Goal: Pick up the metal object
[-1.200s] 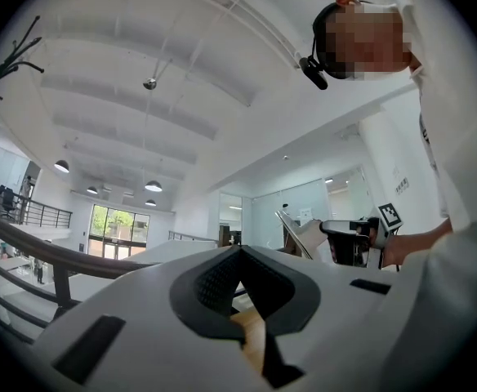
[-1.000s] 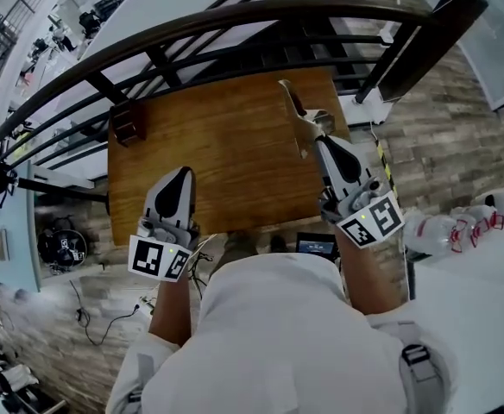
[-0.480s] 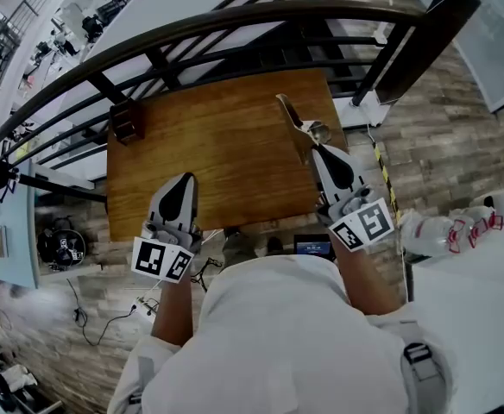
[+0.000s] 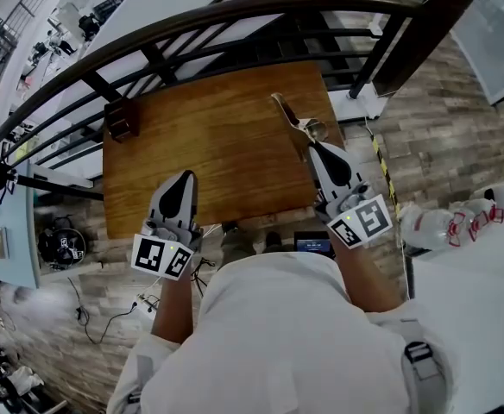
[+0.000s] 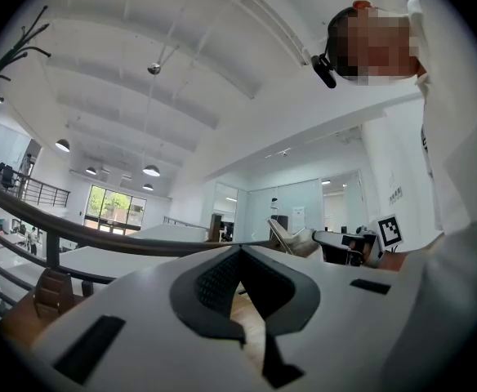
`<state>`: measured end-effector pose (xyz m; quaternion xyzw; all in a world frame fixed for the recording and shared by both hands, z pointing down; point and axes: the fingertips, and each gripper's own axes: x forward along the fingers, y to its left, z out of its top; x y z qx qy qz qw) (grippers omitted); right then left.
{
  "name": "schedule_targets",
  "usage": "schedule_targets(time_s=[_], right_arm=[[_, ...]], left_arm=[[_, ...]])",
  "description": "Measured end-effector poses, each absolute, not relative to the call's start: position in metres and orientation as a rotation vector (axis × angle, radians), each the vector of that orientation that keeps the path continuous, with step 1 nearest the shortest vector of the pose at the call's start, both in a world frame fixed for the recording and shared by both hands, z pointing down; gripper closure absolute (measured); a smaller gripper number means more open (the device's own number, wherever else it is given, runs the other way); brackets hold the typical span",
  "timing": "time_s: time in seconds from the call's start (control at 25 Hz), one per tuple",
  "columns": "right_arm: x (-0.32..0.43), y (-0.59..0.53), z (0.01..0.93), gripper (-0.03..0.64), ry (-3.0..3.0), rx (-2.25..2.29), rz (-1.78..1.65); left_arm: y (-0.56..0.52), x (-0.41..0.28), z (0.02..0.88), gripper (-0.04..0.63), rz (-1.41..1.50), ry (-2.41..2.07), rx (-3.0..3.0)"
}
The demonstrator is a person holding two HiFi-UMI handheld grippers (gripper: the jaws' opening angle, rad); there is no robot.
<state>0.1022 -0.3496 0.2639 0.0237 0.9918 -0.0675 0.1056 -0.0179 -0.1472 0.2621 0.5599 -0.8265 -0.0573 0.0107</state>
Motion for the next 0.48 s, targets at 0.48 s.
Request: schedule_targets(time_s=[0.48], right_arm=[[0.118,-0.374,0.267,0.589,2.938,-0.011,-0.189]], left_arm=[[-0.180,-0.011,0.260,0.583,-0.169,-2.543,1.807]])
